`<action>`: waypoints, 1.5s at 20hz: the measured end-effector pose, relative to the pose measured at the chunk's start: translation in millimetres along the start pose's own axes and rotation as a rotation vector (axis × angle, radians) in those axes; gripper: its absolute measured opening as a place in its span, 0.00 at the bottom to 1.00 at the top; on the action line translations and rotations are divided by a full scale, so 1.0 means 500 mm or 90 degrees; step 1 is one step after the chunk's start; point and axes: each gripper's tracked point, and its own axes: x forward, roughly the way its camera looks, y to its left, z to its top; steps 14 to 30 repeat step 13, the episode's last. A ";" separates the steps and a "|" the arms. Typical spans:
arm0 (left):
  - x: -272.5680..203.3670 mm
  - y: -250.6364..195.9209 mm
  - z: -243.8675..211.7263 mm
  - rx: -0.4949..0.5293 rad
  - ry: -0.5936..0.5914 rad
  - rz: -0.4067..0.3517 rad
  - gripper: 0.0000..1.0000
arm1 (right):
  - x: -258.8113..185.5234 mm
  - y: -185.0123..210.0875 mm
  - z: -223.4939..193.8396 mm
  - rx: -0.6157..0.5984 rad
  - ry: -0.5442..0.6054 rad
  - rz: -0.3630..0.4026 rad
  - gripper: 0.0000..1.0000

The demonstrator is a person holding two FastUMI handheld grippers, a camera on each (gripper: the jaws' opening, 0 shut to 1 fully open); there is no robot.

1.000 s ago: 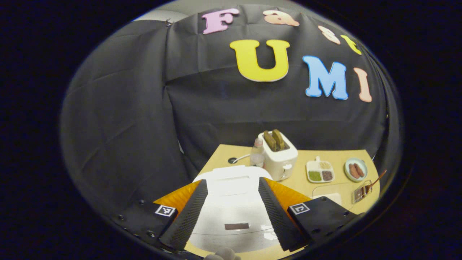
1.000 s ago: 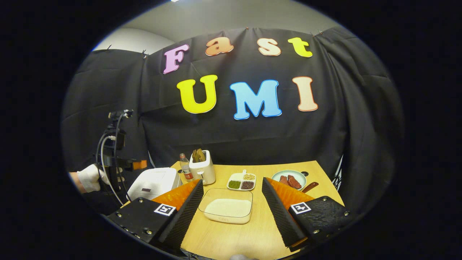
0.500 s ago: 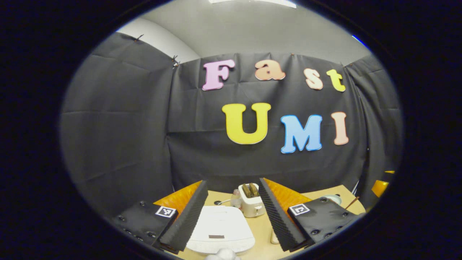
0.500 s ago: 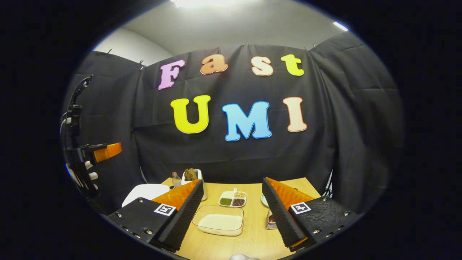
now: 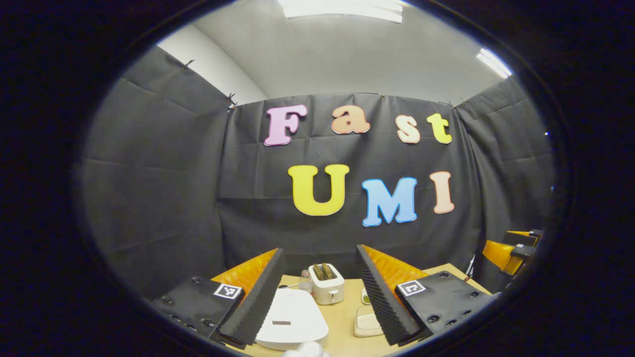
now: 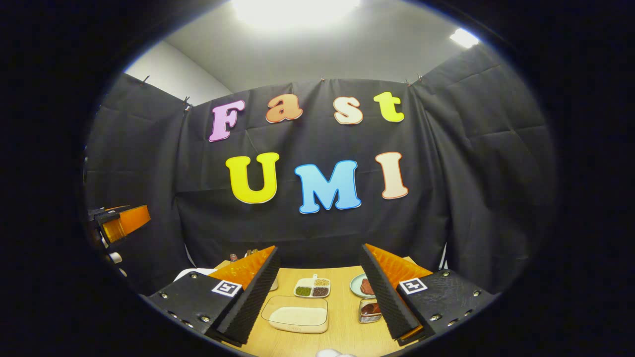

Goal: Close the left gripper, press the button to open the rice cooker; take a wooden spoon from the chopstick holder with the right hand, scoop a spoonful of rice and pour it into the rice cooker, then put the wooden spoon back into the chopstick holder.

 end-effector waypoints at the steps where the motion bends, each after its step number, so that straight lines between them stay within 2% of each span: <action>1: -0.009 -0.005 -0.006 0.001 0.003 0.000 1.00 | -0.001 0.001 0.000 0.000 0.000 -0.001 0.99; 4: -0.024 -0.016 0.000 0.010 -0.003 0.000 0.98 | -0.005 0.001 0.011 -0.002 -0.007 -0.003 0.99; 5: -0.029 -0.024 -0.006 0.009 -0.004 -0.001 1.00 | -0.007 -0.003 0.013 -0.005 -0.009 -0.007 0.99; 30: -0.033 -0.018 -0.031 0.003 0.013 0.003 1.00 | -0.008 -0.006 0.021 -0.013 -0.008 -0.010 0.99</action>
